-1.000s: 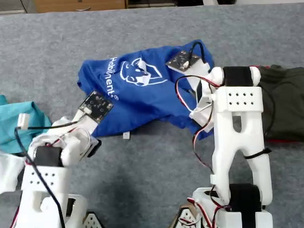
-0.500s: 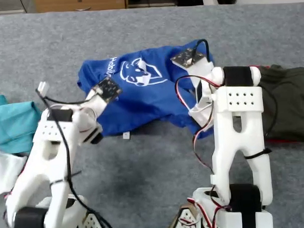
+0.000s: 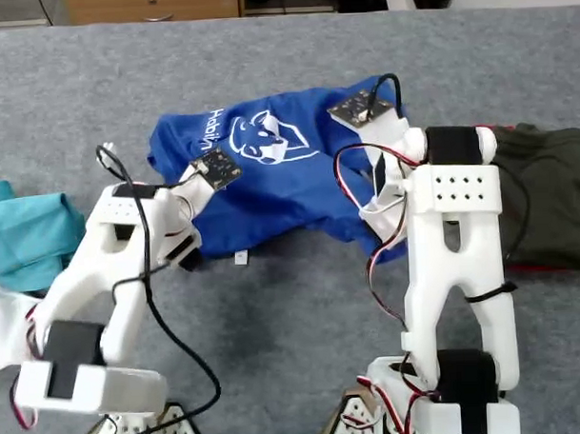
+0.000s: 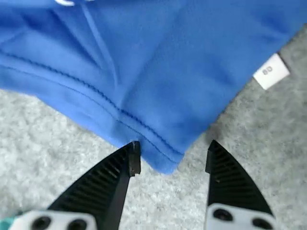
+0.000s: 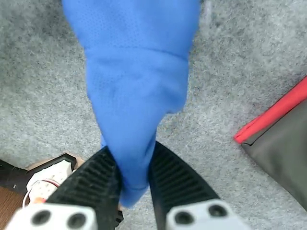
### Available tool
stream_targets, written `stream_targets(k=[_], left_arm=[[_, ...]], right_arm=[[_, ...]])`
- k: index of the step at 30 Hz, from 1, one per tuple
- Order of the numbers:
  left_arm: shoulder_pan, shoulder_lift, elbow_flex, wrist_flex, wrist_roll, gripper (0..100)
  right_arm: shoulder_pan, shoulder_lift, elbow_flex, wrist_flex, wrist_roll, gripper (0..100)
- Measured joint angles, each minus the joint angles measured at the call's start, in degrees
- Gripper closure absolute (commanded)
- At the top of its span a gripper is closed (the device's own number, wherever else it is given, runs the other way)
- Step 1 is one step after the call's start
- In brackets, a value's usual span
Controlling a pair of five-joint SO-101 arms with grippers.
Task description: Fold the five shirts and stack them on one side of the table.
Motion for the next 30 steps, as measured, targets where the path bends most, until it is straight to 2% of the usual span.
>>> stream_targets(k=[10,14,18,24,30], left_arm=[[0.4,11.3,-7.8,0.4,-0.1,98],[0.6,10.8,-8.0,0.9,-0.1,98],[-1.6,5.9,-8.5,0.3,1.0,98],[-6.2,-9.8,-9.6,0.3,4.0,98],[-7.1,-24.5,-9.8,0.8,11.5,98]], right_arm=[[0.0,0.0,0.0,0.0,-0.2,99.6],[0.5,-1.1,0.0,0.0,-0.2,99.6],[2.6,-4.3,-1.9,0.0,0.6,99.6],[5.4,-8.1,-8.1,0.0,6.1,99.6],[8.6,-8.8,-19.7,0.0,9.6,99.6]])
